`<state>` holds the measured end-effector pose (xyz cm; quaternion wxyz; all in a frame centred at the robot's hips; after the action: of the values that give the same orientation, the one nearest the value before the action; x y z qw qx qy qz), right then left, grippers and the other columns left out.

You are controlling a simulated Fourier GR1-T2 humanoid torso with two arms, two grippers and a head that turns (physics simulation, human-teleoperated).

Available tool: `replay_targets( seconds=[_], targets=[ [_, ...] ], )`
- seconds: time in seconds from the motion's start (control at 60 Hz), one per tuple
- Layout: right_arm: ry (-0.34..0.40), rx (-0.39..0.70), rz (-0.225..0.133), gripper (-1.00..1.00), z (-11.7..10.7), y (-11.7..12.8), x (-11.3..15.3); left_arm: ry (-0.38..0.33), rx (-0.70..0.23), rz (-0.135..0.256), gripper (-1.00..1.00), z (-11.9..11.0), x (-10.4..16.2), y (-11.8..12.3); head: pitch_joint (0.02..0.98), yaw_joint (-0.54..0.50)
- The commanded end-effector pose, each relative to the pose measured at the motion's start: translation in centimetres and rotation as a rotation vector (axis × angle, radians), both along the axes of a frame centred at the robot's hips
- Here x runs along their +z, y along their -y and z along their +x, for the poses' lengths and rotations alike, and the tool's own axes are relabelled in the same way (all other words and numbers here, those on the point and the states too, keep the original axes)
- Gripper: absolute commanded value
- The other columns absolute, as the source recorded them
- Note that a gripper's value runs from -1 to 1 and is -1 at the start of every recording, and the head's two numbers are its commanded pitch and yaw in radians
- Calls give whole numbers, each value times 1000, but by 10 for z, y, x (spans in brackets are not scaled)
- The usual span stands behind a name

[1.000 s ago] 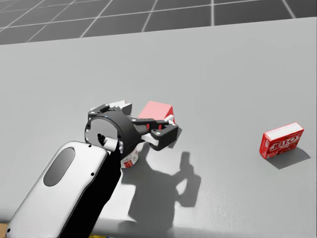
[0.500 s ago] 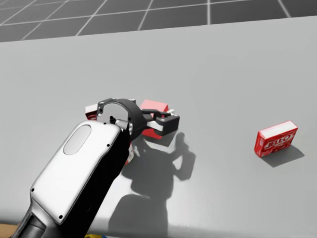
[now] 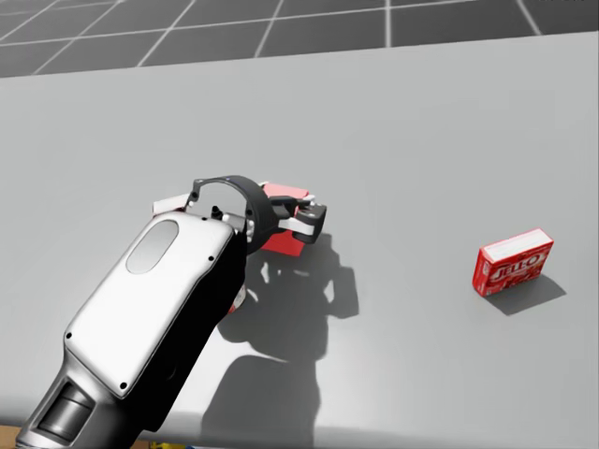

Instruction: Find the red cube and pick it up.

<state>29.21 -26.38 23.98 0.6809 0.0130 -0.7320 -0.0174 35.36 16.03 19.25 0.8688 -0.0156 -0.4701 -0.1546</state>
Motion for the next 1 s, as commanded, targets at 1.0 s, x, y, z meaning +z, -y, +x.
replay_targets(
  seconds=[1.0],
  targets=[
    [0, -8, -2, -1000, 1, 3, -1, -5, -93, -43, 1000, -9, 44, -7, 436, 219]
  ],
)
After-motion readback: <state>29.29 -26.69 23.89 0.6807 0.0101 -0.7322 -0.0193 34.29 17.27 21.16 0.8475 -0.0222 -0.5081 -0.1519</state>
